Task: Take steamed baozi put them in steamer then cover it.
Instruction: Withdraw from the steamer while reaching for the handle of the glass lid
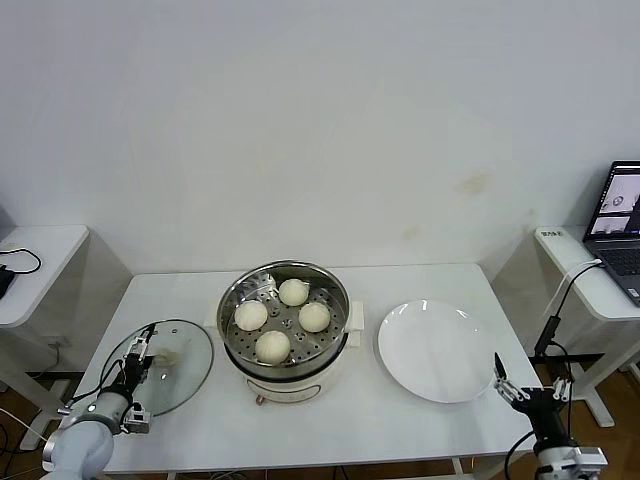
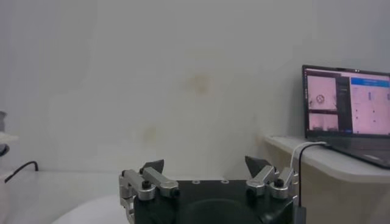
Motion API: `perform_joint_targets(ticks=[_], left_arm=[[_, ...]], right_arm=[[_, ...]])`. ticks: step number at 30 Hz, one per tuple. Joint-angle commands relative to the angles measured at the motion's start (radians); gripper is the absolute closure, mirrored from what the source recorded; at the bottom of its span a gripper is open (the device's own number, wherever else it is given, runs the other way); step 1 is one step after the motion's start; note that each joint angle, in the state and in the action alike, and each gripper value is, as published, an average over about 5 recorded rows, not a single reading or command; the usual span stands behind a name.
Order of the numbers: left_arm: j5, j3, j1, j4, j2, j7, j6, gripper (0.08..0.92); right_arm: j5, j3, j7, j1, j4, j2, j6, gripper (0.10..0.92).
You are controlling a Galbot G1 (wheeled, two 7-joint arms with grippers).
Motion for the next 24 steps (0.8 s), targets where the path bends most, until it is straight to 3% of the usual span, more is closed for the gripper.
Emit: perform_joint_targets(ticks=[1, 7, 24], left_arm=[[-0.012, 0.012, -0.033, 0.048, 0.005, 0.008, -0.003, 0.177], [-0.023, 0.014, -0.042, 0.068, 0.005, 0.014, -0.01, 0.222], [-0.075, 0.019, -0.051, 0.096, 0.0, 0.031, -0.023, 0.71]], right_arm=[[-0.005, -0.005, -0.001, -0.001, -0.003, 0.005, 0.001, 0.203], [-0.013, -0.012, -0.003, -0.003, -0.004, 0.008, 0.003, 0.203], [-0.039, -0.026, -0.008, -0.012, -0.007, 0.02, 0.008, 0.203]])
